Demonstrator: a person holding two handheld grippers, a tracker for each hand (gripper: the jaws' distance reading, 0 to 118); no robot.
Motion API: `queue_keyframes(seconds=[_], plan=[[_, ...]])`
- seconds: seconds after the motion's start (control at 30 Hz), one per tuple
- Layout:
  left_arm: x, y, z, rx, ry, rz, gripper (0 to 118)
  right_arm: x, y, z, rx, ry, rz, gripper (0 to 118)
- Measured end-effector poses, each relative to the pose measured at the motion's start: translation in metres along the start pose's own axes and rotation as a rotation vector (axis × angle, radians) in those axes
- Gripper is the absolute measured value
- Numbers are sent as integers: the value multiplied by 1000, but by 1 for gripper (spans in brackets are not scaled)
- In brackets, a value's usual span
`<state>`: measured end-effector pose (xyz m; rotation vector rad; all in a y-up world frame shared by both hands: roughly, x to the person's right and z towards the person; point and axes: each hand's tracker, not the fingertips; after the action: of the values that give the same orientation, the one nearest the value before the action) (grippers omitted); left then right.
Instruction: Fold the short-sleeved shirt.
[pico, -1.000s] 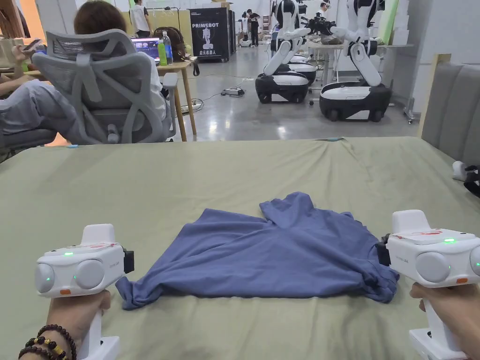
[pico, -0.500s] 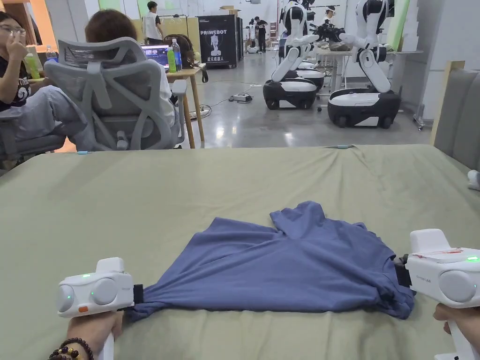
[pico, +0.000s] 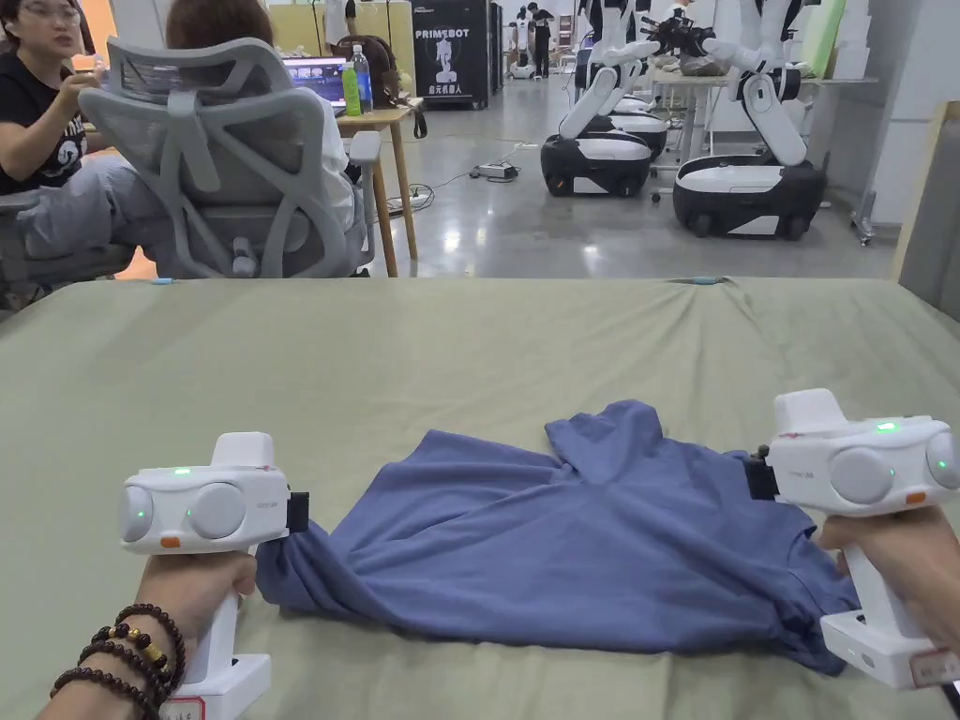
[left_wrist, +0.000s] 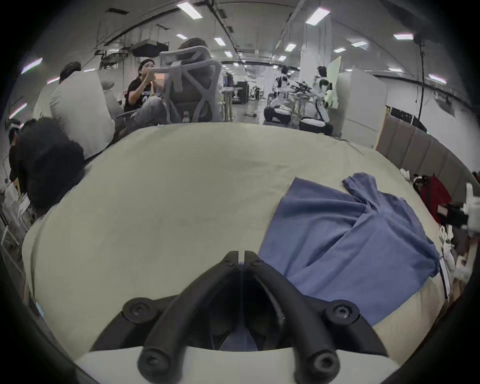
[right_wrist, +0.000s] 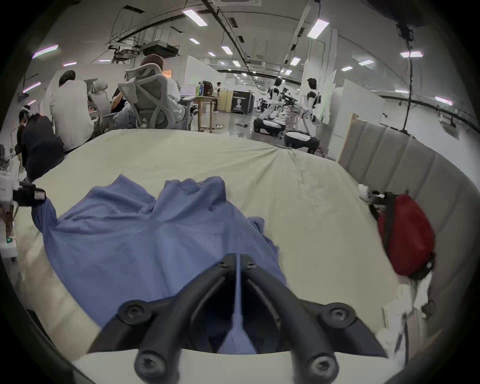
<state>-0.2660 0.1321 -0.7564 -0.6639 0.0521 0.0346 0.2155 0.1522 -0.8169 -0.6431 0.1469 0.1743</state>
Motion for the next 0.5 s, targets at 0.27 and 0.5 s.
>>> queue_keyframes(seconds=[0.27,0.5], plan=[[13,-2,-21,-24,-48,-16,1,15,70,-112,-66,40,67,101],[4,-6,-40,-40,-67,-3,1,16,84,-195,-209,94,126,96]])
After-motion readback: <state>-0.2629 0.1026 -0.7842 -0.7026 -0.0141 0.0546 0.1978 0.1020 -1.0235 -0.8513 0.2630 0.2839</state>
